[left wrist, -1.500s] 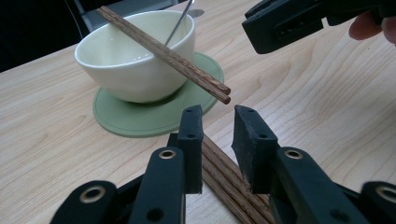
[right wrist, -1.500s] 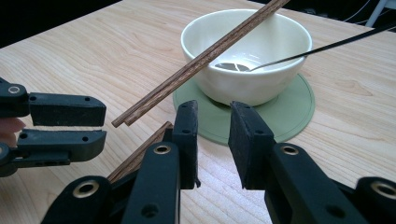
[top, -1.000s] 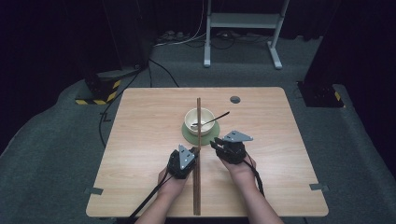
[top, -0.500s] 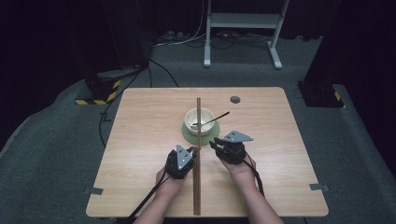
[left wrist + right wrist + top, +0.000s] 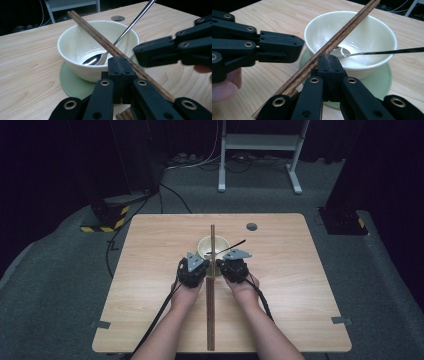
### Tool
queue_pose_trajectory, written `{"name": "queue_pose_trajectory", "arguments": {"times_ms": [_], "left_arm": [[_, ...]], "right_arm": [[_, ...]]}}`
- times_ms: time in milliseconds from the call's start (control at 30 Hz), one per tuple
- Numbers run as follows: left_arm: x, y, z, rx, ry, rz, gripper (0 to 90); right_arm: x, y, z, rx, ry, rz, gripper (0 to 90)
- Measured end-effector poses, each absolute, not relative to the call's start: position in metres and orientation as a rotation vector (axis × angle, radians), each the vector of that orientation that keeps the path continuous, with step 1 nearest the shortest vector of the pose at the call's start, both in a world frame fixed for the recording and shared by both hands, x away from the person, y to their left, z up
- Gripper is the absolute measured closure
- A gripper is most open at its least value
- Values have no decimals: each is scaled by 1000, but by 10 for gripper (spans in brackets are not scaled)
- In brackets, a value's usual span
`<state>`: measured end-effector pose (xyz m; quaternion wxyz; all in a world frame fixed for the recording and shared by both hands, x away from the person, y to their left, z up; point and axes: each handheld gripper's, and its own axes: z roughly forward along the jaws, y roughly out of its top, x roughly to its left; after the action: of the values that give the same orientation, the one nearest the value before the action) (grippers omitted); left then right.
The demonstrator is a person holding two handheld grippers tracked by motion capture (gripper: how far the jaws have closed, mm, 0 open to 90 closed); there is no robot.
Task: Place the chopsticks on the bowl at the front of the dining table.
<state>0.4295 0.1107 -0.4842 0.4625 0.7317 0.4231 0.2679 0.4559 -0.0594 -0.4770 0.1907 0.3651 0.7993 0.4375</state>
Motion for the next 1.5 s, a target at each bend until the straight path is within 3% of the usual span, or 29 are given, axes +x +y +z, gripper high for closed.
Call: {"name": "queue_pose_trajectory", "arguments": {"times_ms": [1267,1400,1500], "left_arm": [[435,105,-486,1843,1032,674,894],[433,109,-485,1832,1030,682,879],[426,117,-485,1840,1006,699,833]], "right_arm": [[458,-58,-483,1046,2255,1234,884],[457,-59,-482,1049,2240,1239,856],[454,-64,-480,1048,2228,1245,783]]}}
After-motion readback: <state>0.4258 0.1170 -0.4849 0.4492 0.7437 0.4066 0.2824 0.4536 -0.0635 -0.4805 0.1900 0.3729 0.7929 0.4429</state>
